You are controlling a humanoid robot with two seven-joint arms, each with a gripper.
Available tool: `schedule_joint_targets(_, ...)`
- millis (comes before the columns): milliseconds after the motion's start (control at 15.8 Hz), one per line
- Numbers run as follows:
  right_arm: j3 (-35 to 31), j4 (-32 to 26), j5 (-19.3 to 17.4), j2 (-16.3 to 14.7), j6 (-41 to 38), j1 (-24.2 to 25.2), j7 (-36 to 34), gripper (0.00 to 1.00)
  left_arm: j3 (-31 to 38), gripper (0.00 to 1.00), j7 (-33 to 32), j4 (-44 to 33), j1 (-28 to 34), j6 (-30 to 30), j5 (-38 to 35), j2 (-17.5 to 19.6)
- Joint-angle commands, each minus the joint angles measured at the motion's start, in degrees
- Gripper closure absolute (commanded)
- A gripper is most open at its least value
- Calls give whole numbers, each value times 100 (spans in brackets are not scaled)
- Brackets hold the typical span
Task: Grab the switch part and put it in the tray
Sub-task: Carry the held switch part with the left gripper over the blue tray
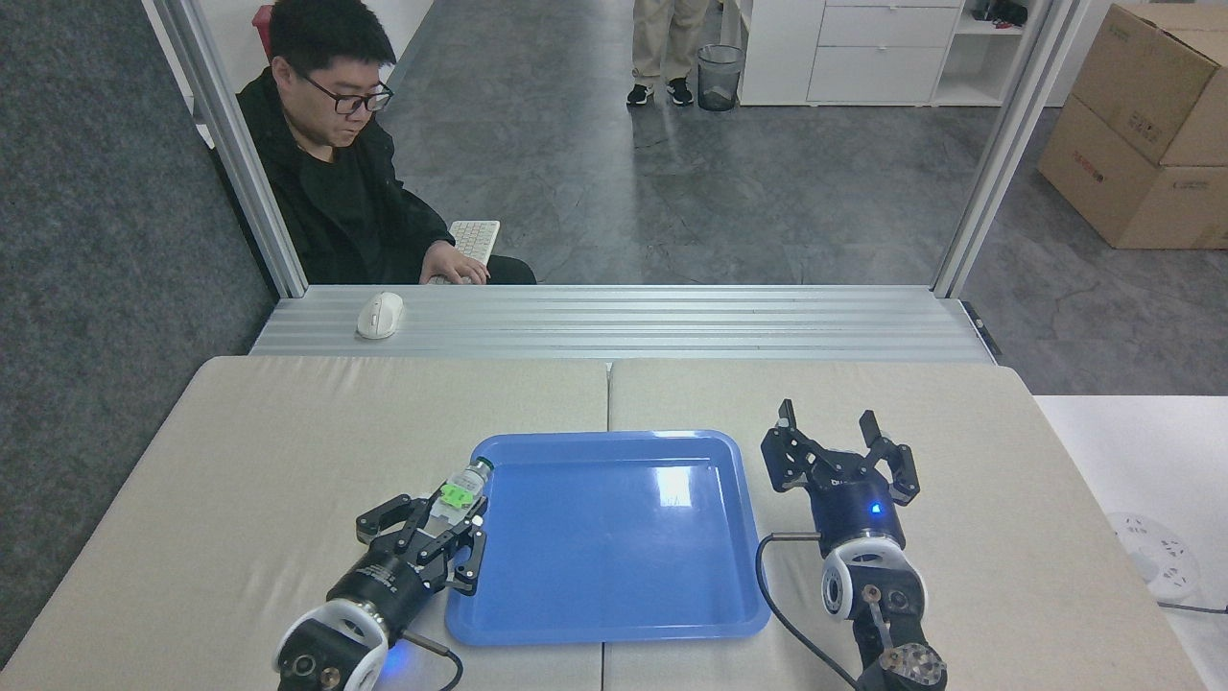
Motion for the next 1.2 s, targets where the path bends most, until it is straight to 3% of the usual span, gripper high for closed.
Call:
schedule_joint_targets(0,1,0,0,8,-3,0,3,0,-1667,100,-31,460,-306,382,-926,-1012)
schedule_joint_targets(570,1,0,0,8,-3,0,3,0,-1677,100,22,136,-350,506,-873,-1021)
schedule_joint_targets(633,1,0,0,8,-3,0,3,0,-1677,89,23,109,-402,594,-821,-1030)
schedule_joint_targets(759,1,0,-8,8,-3,0,3,0,-1668,35,31,117,-499,953,-776,-1030)
schedule_joint_targets(1076,1,0,0,8,-3,0,3,0,-1598,9,40,3,-473,1087,-767,-1021)
schedule_joint_targets(1139,1,0,0,8,-3,0,-5,0,-1572,8,40,-110,-482,1200,-759,-1012)
